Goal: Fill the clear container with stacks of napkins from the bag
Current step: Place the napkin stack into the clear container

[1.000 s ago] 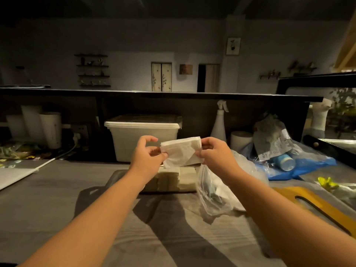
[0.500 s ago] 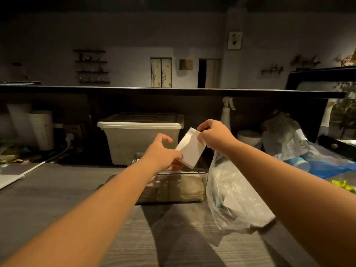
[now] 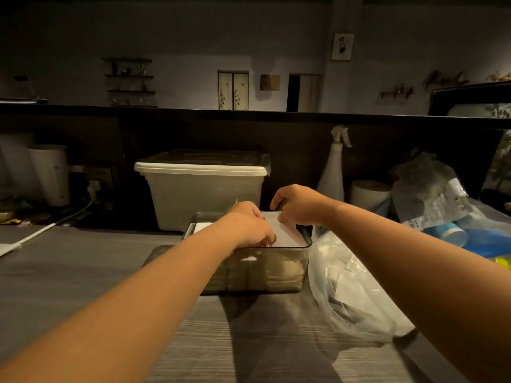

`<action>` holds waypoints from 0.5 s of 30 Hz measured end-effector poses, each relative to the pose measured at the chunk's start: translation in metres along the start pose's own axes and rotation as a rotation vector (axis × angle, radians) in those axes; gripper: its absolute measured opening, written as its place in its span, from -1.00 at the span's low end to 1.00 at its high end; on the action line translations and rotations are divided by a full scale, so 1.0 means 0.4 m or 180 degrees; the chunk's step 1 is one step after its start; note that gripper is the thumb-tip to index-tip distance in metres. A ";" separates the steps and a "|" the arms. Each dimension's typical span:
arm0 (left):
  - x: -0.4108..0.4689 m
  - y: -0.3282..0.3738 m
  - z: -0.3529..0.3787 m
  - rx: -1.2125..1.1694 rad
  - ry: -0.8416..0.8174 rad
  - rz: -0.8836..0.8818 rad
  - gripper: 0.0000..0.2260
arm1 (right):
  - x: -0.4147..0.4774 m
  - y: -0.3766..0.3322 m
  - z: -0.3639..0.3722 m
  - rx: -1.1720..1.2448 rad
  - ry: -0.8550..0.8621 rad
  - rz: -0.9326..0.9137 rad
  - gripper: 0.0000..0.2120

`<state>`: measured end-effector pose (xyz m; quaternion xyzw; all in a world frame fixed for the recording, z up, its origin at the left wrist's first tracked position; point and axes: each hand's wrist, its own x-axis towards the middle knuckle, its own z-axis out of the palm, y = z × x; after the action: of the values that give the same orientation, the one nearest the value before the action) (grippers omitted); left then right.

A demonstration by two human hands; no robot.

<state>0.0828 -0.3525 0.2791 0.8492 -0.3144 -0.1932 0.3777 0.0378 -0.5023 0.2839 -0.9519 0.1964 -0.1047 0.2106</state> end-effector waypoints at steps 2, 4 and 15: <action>0.006 0.004 0.000 0.0295 -0.0109 -0.0018 -0.75 | -0.002 0.000 0.002 -0.0257 -0.0108 -0.0102 -0.74; 0.011 0.004 0.004 0.0528 -0.0183 0.0013 -0.69 | -0.006 -0.002 0.004 -0.0569 -0.0215 -0.0222 -0.73; 0.024 0.005 -0.006 0.1174 -0.0447 0.0143 -0.74 | -0.005 0.001 0.060 -0.1535 -0.0468 -0.0458 -0.76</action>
<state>0.0904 -0.3589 0.2811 0.8812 -0.3889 -0.1826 0.1971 0.0425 -0.4932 0.2619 -0.9912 0.1316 -0.0001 -0.0168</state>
